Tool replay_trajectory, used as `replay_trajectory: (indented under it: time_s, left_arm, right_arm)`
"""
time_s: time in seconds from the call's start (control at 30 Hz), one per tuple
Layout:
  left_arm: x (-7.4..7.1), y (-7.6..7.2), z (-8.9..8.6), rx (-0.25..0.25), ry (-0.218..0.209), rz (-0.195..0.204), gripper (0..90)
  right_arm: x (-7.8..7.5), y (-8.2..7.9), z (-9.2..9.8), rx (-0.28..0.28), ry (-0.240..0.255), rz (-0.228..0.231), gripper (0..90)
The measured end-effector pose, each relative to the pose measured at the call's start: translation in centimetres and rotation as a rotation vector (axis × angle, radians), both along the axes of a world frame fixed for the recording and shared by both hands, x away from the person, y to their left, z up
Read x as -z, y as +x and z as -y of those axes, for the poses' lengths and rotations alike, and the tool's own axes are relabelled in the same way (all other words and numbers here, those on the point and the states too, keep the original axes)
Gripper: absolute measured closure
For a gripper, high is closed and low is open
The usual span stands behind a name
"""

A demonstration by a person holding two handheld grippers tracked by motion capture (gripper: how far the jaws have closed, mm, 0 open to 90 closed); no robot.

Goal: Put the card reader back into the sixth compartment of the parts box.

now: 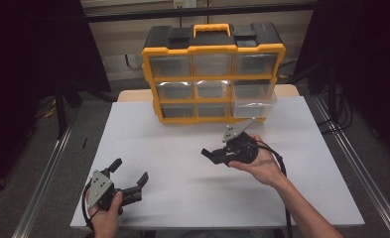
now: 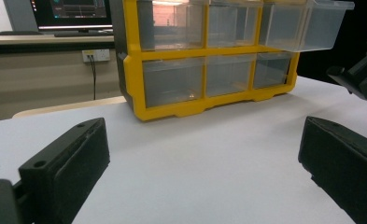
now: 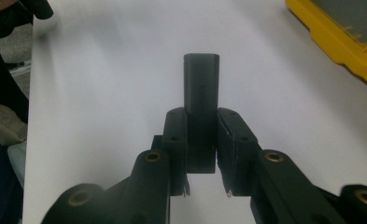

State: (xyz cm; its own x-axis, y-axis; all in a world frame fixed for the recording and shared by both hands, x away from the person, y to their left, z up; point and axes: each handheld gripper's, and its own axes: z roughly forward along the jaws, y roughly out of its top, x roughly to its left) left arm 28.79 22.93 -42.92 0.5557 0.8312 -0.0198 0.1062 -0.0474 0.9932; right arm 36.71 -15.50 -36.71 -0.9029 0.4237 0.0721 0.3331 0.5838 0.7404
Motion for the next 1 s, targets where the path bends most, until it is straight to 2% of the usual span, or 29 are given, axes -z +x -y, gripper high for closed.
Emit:
replay_trajectory:
  time_s: [0.3,0.6,1.0]
  left_arm:
    - [0.0,0.0,0.0,0.000,0.000,0.000,2.1]
    - [0.0,0.0,-0.1,-0.001,0.003,0.001,2.1]
    - [0.0,0.1,0.0,0.000,0.016,0.001,2.1]
  right_arm:
    - [-1.2,-0.2,0.8,0.003,0.034,0.025,73.9]
    - [-1.9,-0.5,1.0,0.005,0.048,0.039,73.9]
    - [-3.9,-0.5,2.0,0.025,0.075,0.082,73.9]
